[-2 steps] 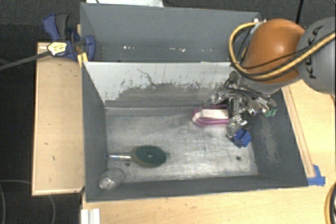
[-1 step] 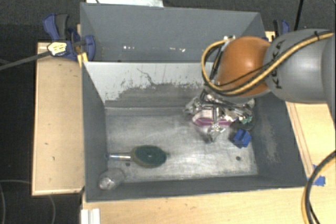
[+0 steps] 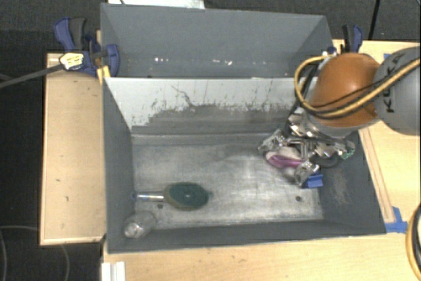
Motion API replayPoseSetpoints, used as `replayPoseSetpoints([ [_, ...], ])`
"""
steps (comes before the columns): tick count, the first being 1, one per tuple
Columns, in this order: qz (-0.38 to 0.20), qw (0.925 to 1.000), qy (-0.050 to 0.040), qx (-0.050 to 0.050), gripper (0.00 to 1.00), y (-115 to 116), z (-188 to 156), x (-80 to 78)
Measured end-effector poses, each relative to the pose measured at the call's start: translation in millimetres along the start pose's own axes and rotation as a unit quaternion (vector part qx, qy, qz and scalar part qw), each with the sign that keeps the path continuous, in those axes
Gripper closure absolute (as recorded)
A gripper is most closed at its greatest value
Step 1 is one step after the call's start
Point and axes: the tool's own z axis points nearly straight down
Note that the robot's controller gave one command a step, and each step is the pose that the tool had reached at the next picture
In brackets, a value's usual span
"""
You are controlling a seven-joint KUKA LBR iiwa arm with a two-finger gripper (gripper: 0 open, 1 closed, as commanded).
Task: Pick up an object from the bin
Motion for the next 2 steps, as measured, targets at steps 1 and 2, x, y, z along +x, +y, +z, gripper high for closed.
replayPoseSetpoints([
  [1,-0.045,0.9990,-0.0039,-0.008,0.00,-19.2,-8.4,10.0],
  [2,-0.042,0.9991,-0.0060,-0.006,1.00,-21.0,-8.7,10.5],
])
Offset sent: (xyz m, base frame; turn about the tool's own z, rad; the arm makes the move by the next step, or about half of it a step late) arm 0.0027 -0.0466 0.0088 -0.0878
